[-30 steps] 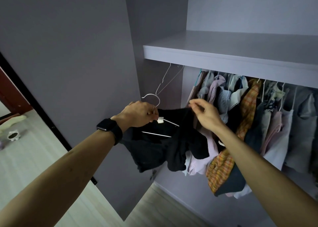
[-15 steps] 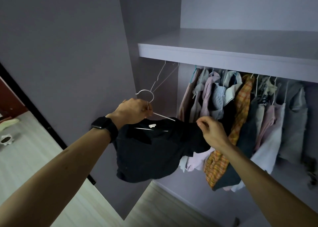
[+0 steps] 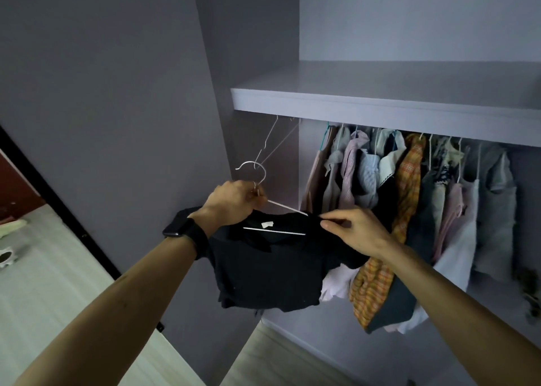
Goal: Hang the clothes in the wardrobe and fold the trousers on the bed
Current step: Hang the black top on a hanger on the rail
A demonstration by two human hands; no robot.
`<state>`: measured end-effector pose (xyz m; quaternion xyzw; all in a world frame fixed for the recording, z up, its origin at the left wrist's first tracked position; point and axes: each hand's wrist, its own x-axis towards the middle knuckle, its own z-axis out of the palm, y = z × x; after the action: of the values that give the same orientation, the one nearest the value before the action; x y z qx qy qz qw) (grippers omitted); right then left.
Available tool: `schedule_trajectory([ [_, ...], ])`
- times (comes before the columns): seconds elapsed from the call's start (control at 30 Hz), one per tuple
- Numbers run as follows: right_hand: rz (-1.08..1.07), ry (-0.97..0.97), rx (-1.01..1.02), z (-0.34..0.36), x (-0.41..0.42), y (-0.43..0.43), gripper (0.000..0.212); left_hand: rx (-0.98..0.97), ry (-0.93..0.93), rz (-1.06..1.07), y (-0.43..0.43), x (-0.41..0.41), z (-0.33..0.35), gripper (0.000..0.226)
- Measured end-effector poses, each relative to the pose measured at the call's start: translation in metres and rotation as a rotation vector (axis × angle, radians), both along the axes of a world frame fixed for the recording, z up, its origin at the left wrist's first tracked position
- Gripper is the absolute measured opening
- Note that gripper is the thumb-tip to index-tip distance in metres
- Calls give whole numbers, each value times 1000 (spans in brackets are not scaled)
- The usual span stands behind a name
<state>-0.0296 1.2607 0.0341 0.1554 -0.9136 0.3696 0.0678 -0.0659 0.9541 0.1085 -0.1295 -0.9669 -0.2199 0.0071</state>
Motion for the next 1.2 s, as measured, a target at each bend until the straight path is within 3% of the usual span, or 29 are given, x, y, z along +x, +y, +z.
schedule_trajectory([
  [0.2,8,206,155,11,0,-14,21,88,145,22,6,-1,3,14],
  [0.3,20,158,184,18,4,-18,30,179,147,7,7,-2,-1,5],
  [0.5,-9,32,236,22,15,-33,20,304,131,-33,10,-19,-13,6],
  [0.67,25,-156,257,24,17,-45,17,302,69,-126,10,-42,-18,15],
  [0.73,-9,-187,241,24,15,-55,26,293,85,-149,9,-50,-20,20],
  [0.9,-163,-333,189,19,-8,-96,33,-76,287,-121,-15,-79,-31,45],
  [1.2,-405,-447,-41,-6,-62,-158,19,-733,526,-84,-75,-118,-53,57],
])
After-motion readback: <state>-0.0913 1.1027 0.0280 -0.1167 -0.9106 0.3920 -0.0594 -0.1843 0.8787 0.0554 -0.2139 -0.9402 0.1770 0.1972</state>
